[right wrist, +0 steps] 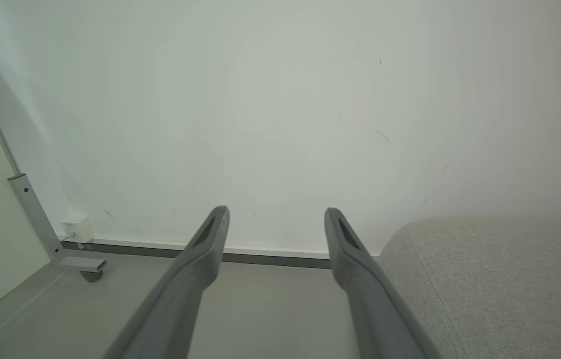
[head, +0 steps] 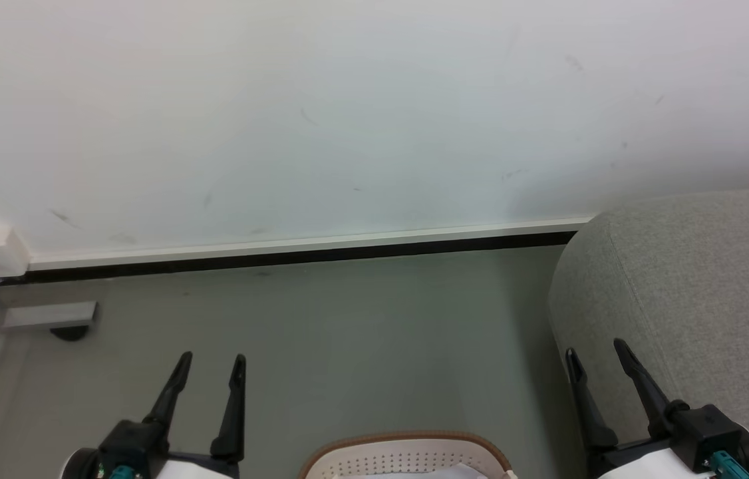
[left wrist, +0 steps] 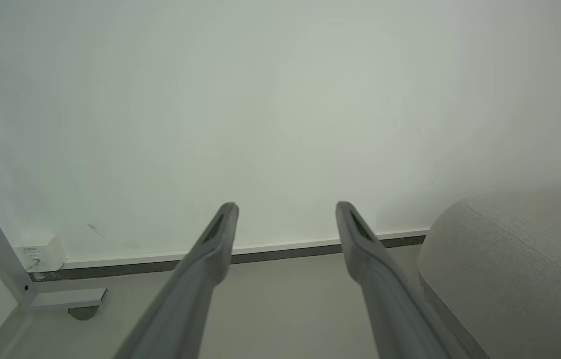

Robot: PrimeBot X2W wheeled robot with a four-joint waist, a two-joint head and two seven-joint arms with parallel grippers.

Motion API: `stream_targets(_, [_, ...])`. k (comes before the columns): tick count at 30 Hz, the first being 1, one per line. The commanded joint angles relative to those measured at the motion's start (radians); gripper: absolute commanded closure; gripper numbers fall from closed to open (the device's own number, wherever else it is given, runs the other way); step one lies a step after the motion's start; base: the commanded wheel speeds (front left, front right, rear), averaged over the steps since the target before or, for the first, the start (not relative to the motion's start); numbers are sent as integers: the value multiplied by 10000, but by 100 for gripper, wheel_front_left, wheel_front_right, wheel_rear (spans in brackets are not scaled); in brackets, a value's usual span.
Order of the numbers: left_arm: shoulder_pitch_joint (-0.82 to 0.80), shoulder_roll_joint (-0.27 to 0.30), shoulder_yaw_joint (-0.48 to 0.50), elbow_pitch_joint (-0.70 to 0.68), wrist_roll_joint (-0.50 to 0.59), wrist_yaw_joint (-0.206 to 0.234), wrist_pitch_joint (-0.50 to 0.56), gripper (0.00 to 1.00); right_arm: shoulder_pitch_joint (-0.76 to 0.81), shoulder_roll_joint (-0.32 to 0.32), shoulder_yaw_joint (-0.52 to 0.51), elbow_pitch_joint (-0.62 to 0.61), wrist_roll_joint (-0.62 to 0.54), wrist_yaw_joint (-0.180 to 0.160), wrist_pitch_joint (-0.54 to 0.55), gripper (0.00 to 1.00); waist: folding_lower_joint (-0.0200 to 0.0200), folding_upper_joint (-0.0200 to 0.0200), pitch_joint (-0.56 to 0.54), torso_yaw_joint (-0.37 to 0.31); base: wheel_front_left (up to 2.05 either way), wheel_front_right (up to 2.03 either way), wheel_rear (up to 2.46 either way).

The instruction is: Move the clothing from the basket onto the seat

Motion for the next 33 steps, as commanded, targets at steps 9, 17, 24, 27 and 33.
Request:
stream_targets(9, [-93,25,-144,243,177,-105,-7,0,-197,-9,139,40,54,-24,-57,0,0,0,319,-710,0,0,0])
stream_targets(17, [-384,96,-587,1239,434,-326,-5,0,-350,-12,196,-63,312,-24,-57,0,0,0,827,-1500,0,0,0])
stream_targets(24, [-1054,478,-1402,2907,866,-504,-5,0,-467,-10,280,-268,596,-24,-55,0,0,0,1439,-2254,0,0,0])
stream_targets(27, [-1417,710,-1816,3809,1036,-554,-5,0,-576,-9,270,-362,711,-24,-48,0,0,0,1773,-2528,0,0,0])
stream_targets(33, [-2401,1240,-2956,5821,1442,-647,109,0,-811,-10,326,-607,1082,-24,-48,0,0,0,2545,-3076,0,0,0])
